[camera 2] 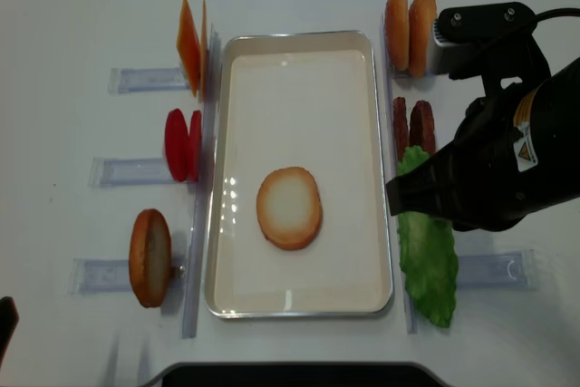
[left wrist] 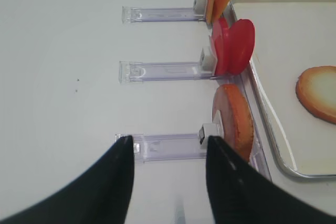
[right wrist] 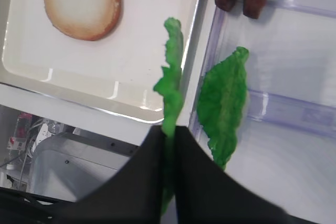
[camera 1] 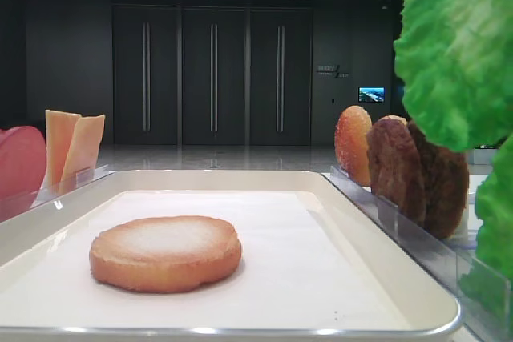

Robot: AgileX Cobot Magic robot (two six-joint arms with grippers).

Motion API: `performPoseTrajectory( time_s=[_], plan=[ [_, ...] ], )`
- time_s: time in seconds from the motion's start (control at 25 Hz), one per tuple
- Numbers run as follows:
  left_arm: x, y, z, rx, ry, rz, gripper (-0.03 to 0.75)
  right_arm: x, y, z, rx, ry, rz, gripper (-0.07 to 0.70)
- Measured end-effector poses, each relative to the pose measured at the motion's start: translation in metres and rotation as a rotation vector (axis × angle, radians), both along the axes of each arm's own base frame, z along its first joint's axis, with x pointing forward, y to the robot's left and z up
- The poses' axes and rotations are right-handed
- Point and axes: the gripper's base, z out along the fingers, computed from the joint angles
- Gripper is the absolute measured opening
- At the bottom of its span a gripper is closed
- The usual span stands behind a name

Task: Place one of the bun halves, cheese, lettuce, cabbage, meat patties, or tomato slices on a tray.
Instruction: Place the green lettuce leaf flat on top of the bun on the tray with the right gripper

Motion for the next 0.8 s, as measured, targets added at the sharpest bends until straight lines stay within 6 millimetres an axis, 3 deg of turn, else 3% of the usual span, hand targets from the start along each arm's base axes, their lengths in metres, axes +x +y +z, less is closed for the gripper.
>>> performPoseTrajectory(
  time_s=[0.28,0.52,0.8],
  plan=[
    [0.000,0.000,0.000,0.000,0.000,0.000,0.345,0.001,0.031,0.009,0.300,-0.044,0.138,0.015],
    [0.000,0.000,0.000,0.000,0.000,0.000,0.345,0.011,0.062,-0.007,0.471,-0.034,0.252,0.015],
    [0.000,0.000,0.000,0.000,0.000,0.000,0.345,0.024,0.066,-0.025,0.673,-0.049,0.283,0.015]
  ],
)
